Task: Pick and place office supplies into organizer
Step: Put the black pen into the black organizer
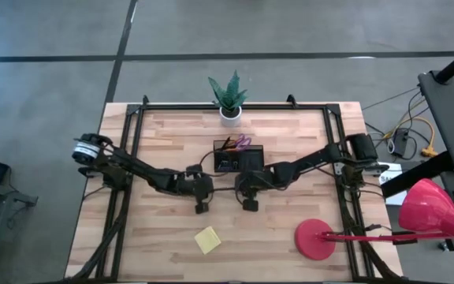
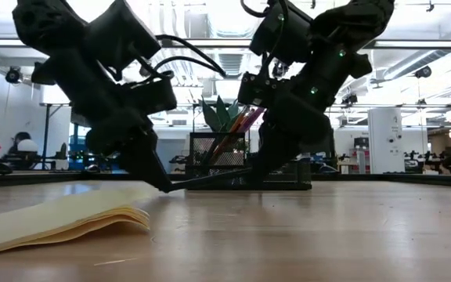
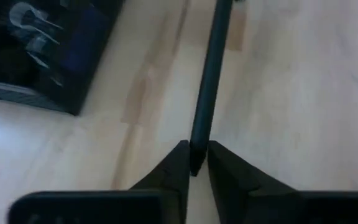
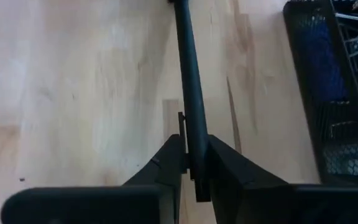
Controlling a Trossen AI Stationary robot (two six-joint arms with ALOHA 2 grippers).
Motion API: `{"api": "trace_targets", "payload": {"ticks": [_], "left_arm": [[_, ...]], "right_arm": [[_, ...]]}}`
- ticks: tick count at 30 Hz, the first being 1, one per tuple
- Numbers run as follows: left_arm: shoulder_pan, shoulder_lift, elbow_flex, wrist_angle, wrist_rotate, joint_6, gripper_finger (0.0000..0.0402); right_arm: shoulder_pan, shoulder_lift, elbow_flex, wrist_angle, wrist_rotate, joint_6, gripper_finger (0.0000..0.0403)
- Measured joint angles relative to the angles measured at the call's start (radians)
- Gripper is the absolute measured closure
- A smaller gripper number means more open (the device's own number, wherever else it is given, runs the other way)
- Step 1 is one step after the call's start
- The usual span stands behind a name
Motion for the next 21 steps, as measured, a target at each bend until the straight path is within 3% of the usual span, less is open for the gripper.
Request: {"api": "trace_targets", "payload": {"ticks": [8,13,21], "left_arm": [[-0.002,-0.077,0.015,-0.025,0.001,-0.013,0.0286],[-0.002,-0.213,0.014,-0.206,-0.003,-0.014,0.0264],[-0.003,-0.419,-0.019,-0.503,-0.001,-0.12,0.026]], "right_arm": [[-0.017,-0.006,0.032,-0.057,0.026,-0.046,0.0364],[-0.017,-0.028,0.097,-0.135,0.054,-0.118,0.0364],[-0.017,-0.054,0.321,-0.612,0.323,-0.206,0.0363]]}}
